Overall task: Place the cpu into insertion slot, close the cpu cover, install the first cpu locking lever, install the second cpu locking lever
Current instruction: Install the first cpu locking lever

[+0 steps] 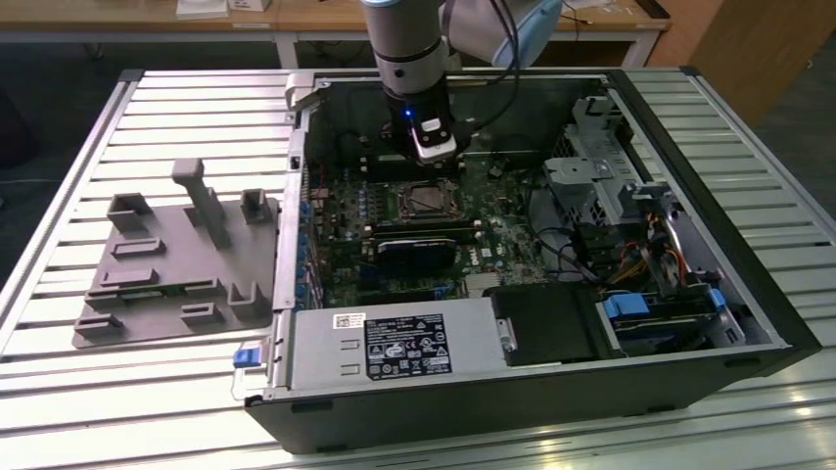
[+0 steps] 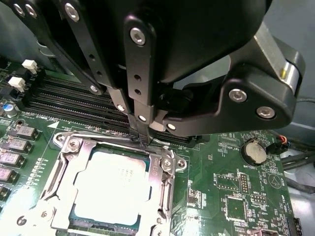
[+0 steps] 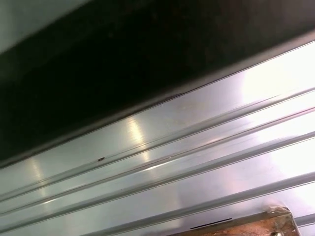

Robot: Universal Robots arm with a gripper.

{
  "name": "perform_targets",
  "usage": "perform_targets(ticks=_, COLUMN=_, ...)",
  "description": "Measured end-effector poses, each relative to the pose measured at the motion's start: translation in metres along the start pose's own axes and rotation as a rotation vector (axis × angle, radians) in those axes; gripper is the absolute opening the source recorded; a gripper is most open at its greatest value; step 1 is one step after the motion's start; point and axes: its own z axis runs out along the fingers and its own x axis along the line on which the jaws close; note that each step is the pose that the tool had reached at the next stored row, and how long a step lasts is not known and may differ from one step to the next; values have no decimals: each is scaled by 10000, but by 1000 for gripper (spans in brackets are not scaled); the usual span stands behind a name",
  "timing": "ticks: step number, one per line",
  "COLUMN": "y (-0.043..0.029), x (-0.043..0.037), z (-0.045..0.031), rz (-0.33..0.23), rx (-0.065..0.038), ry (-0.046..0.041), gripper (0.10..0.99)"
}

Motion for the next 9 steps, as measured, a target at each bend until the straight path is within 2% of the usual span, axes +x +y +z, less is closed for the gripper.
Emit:
perform_targets(ticks=3, y=-1, x=-1, z=0, rz=27, rx=45, ry=-21, gripper=106)
perform_targets(ticks=9, y=4, x=-5, z=-24, rz=47, rx=46, ry=-26, gripper=106)
